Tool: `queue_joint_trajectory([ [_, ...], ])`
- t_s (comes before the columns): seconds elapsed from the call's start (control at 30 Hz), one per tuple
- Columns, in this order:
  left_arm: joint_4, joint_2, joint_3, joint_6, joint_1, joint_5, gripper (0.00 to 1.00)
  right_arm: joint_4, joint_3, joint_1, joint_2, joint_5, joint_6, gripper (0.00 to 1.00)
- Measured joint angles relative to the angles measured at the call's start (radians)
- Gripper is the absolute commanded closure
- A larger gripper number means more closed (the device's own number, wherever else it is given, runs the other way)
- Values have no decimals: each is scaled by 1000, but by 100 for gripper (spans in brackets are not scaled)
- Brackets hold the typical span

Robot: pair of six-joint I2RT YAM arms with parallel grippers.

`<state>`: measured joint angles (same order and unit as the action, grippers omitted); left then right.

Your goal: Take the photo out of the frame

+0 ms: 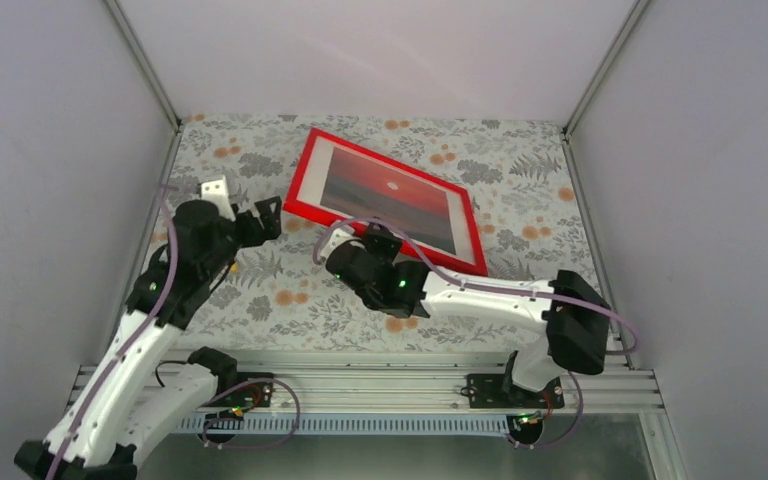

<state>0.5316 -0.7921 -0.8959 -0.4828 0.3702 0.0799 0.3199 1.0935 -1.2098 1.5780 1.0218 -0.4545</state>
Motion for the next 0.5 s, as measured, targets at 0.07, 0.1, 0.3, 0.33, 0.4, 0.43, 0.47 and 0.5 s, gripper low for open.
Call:
queue_joint_trajectory([
  [0.07, -9, 77, 34, -13, -1, 25, 0, 8, 43, 0, -25, -30, 19, 96],
  [0.1, -11, 108, 47, -21, -1, 33, 0, 11, 64, 0, -33, -45, 31, 96],
  [0.3, -29, 211, 113, -58, -2, 81, 0, -9, 132, 1, -81, -124, 97, 96],
  [0.33, -29, 233, 128, -66, -2, 93, 0, -16, 133, 3, -96, -138, 113, 96],
  [0.4, -37, 277, 157, -77, -2, 107, 0, -30, 133, 14, -125, -167, 143, 96],
  [0.43, -43, 307, 175, -81, -2, 114, 0, -37, 133, 19, -140, -184, 159, 96],
  [0.47, -47, 335, 189, -84, -2, 120, 0, -48, 133, 29, -159, -208, 181, 96],
  [0.5, -56, 361, 202, -86, -2, 124, 0, -58, 133, 37, -173, -225, 201, 96],
])
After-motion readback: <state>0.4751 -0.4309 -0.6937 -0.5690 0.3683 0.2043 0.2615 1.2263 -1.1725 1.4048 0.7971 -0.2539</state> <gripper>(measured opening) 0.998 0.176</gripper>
